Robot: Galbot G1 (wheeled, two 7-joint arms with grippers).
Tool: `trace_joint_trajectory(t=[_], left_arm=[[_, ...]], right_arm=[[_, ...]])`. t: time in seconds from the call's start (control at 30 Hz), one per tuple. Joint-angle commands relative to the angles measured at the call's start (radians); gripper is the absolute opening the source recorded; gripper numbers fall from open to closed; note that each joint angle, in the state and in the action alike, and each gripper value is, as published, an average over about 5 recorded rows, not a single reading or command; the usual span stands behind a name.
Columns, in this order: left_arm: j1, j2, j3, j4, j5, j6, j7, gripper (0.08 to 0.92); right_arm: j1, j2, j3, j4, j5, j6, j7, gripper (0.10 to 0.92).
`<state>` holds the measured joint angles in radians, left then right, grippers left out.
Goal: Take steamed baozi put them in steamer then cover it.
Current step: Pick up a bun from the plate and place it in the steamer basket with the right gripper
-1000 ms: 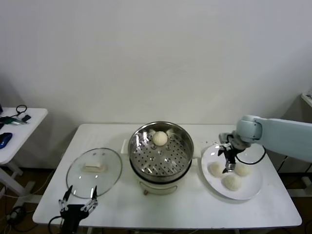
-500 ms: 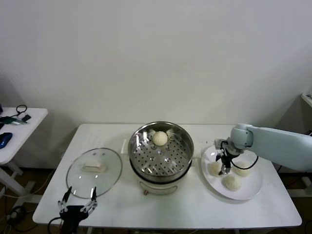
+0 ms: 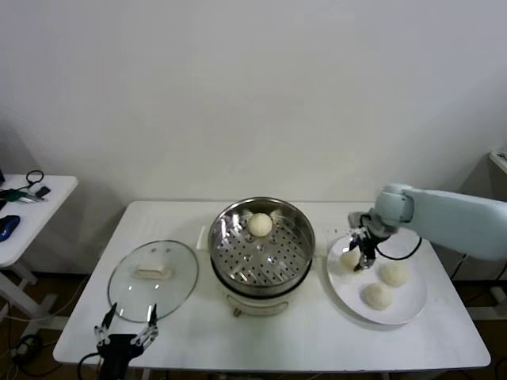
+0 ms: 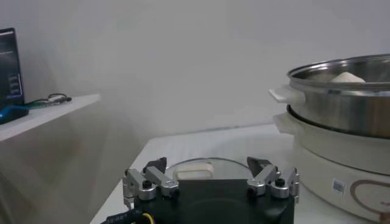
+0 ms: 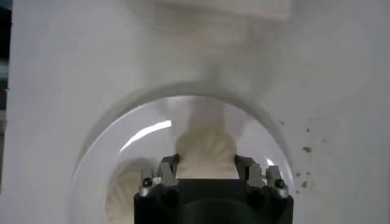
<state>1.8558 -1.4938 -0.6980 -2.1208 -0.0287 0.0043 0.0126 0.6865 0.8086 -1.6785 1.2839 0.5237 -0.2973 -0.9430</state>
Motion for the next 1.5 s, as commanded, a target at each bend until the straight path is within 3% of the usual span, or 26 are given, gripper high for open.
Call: trace_joint_trajectory(t=[0.03,0.23,0.37,0.63,1.0,1.4,1.5], left_arm=[[0.001,0.002,0.002,0.000,0.003,0.002,0.001,0.823],[0.000,0.010,0.006,-0.004,0.004,0.004,0.004,0.823],[-0.003,0.015,0.007,-0.012,0.003,0.005,0.005,0.823],[-0.002,0.017,0.003,-0.026,0.001,0.006,0.006,0.823],[-0.001,0.015,-0.010,-0.027,-0.004,0.003,0.005,0.823],[-0.005,0.006,-0.009,-0.022,-0.003,0.005,0.005,0.823],[-0.005,0.006,-0.009,-0.021,-0.003,0.006,0.005,0.823]], right_arm=[[0.515,0.108,-0.186,0.087,0.309,0.032,-0.141,0.636],[0.513,0.255,-0.031,0.196,0.508,-0.085,-0.057,0.636],[0.393,0.371,0.057,0.218,0.533,-0.162,0.043,0.636],[0.149,0.571,0.076,0.071,0.448,-0.199,0.126,0.636],[-0.014,0.680,0.080,-0.138,0.334,-0.195,0.134,0.636],[-0.074,0.701,0.068,-0.176,0.290,-0.196,0.144,0.639],[-0.052,0.680,0.073,-0.146,0.292,-0.193,0.136,0.679]])
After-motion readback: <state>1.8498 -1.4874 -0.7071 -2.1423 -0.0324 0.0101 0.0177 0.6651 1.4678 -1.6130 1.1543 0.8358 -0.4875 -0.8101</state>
